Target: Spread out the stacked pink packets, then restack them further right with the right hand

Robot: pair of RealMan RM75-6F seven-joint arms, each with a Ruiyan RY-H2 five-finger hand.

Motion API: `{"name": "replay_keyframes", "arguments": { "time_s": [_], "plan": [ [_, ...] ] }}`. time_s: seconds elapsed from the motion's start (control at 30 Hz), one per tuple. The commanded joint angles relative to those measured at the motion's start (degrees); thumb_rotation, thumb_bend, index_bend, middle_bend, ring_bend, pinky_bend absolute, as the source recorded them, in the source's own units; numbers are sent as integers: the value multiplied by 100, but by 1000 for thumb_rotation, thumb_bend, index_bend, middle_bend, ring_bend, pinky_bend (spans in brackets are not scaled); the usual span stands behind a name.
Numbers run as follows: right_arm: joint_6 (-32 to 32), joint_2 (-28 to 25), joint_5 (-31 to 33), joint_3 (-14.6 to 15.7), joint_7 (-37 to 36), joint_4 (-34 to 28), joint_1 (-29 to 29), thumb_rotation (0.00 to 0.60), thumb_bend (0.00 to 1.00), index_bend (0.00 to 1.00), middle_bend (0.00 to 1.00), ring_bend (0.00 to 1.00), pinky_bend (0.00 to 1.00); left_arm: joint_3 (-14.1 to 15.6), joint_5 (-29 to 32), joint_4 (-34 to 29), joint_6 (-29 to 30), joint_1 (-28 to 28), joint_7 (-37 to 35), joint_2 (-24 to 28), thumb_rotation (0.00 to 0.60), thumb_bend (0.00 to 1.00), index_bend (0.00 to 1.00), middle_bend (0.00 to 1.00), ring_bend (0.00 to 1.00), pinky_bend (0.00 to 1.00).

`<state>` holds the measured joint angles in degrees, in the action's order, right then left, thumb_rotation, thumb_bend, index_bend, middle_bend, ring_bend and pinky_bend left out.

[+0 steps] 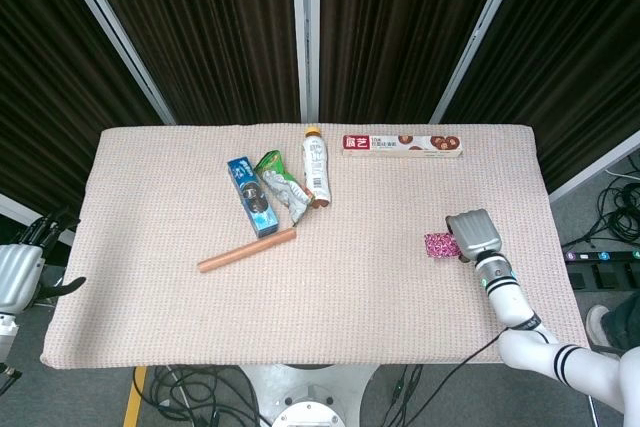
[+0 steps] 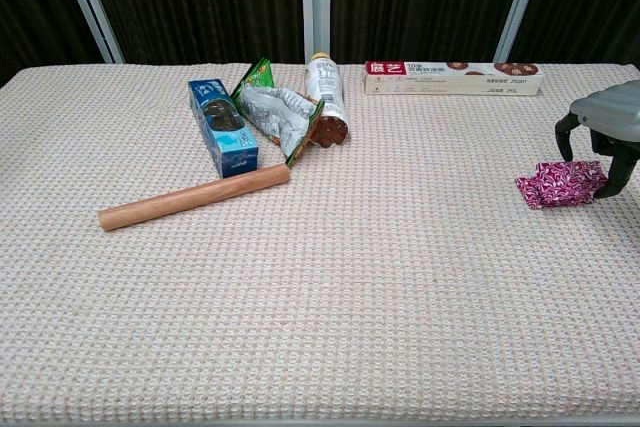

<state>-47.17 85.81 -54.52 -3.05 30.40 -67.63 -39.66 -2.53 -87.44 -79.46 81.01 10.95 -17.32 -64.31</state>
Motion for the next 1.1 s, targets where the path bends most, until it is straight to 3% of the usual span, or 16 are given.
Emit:
{"name": "replay_keyframes", "arguments": {
  "time_s": [0.03, 0.53, 0.7, 1.1],
  "plan": [
    [193, 136, -163, -15, -263, 306, -33, 600, 0, 459, 1000, 1000, 963, -6, 15, -24, -16, 9, 37, 6, 600, 16, 244, 183, 170, 295],
    [371, 449, -361, -92, -634, 777, -10, 600, 0, 453, 1000, 1000, 964, -3, 24, -4, -44, 23, 8, 35, 600, 16, 245, 183, 170, 295],
    [432, 471, -287, -114, -543, 828, -19, 600, 0, 388, 1000, 1000, 964, 3, 25, 21, -54, 25, -14, 24, 600, 16, 244, 183, 169, 295],
    [568, 562, -194, -140, -451, 999, -41, 600, 0, 353, 1000, 1000, 963, -5, 52, 83, -88, 41, -53, 15, 600, 16, 245, 183, 169, 295]
  ]
}}
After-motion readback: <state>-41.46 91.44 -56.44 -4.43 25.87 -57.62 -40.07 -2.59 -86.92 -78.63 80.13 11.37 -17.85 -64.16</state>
